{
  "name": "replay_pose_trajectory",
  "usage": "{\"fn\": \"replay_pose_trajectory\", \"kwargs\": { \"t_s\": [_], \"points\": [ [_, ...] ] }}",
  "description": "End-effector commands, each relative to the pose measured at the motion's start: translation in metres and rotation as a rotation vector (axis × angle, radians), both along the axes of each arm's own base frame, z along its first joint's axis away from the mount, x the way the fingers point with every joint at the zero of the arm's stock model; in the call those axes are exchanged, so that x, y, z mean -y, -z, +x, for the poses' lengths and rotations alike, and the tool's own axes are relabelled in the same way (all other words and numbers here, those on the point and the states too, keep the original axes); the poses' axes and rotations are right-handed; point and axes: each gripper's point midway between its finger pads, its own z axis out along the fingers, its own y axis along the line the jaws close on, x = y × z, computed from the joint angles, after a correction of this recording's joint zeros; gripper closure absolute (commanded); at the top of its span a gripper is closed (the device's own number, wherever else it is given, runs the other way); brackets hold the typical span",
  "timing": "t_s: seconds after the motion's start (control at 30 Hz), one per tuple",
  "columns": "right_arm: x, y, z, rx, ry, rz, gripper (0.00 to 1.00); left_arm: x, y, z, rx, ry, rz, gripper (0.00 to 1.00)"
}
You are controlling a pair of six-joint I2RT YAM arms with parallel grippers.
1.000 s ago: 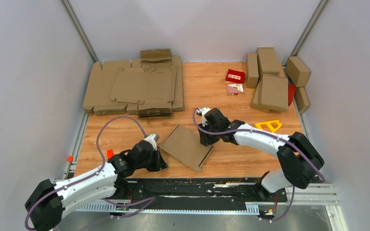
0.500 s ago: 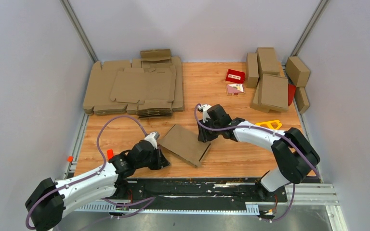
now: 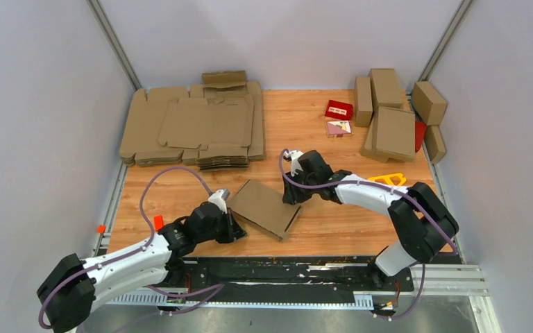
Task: Fold the paper box
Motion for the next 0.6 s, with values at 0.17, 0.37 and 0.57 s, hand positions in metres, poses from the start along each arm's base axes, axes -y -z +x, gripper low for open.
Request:
{"fn": "replay_pose_trajectory", "kwargs": {
  "t_s": [0.17, 0.37, 0.57],
  "points": [
    [0.009, 0.03, -0.018, -0.082, -0.035, -0.052, 0.69, 0.011, -0.012, 0.022, 0.096, -0.067, -0.098, 1.0],
    [0.008, 0.026, -0.019, -0.081, -0.039, -0.045, 0.69, 0.012, -0.035, 0.043, 0.216, -0.126, -0.15, 1.0],
    [0.008, 0.022, -0.021, -0.081, -0.046, -0.037, 0.67, 0.024, -0.056, 0.055, 0.277, -0.108, -0.167, 1.0]
  ]
}}
